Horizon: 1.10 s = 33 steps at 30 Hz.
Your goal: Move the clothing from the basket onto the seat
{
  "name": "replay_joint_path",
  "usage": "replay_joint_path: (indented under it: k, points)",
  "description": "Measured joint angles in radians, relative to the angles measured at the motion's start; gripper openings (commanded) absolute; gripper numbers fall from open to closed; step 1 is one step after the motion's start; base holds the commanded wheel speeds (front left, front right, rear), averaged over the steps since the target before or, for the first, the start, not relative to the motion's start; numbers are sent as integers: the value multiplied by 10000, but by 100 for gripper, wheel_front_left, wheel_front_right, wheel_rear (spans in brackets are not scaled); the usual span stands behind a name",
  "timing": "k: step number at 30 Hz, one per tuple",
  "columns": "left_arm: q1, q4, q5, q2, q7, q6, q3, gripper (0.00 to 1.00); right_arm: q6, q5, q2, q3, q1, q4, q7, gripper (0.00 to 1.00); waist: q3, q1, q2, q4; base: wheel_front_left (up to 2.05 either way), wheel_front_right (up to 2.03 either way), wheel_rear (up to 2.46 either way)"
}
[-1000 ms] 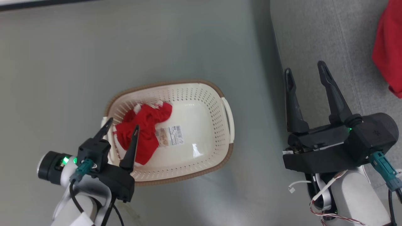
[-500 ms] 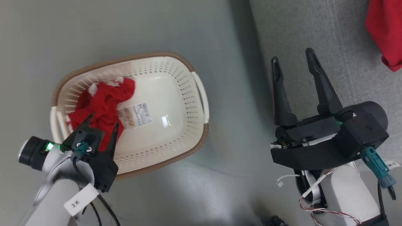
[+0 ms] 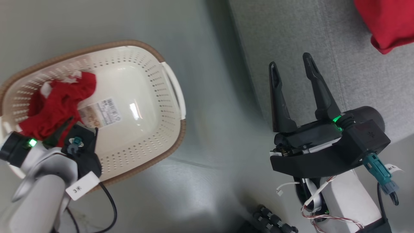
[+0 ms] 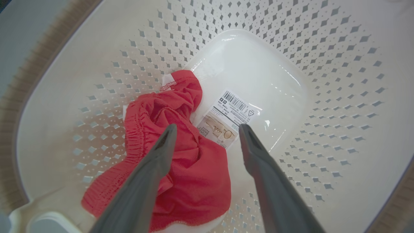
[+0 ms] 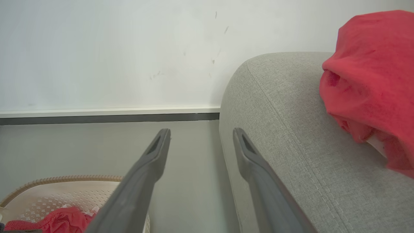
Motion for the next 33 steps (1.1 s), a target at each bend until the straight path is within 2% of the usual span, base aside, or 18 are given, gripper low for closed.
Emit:
replay_joint_path:
  k: [14,28,29,30,31,32,33]
  points:
    - [-607,1360,928,825,742,-159,-430,100,0,1319,25,537,-4,190,-662,100,453,-1,-2,-826,0,0,0]
    - [-1149,2529,1536,807,1939,-151,-851,100,0,1887,50,713,-22,460,-997,100,689,-1,-1,-1182,0,0,0]
    - [-1171,2589,1569,788,2036,-151,-874,87,0,1933,50,721,-26,470,-1016,100,695,-1,-1,-1190,0,0,0]
    - [-1177,2633,1584,773,2088,-150,-892,47,0,1971,52,727,-32,479,-1045,100,702,-1,-2,-1196,0,0,0]
    - [-1182,2677,1599,767,2111,-150,-913,27,0,2011,52,740,-38,491,-1051,100,709,-1,-1,-1202,0,0,0]
    - [-1197,2732,1641,763,2153,-150,-959,0,0,2038,54,748,-42,506,-1053,100,714,-1,-2,-1208,0,0,0]
    - [-1222,2786,1670,756,2199,-150,-1012,0,0,2040,56,750,-45,522,-1055,100,721,-1,-2,-1212,0,0,0]
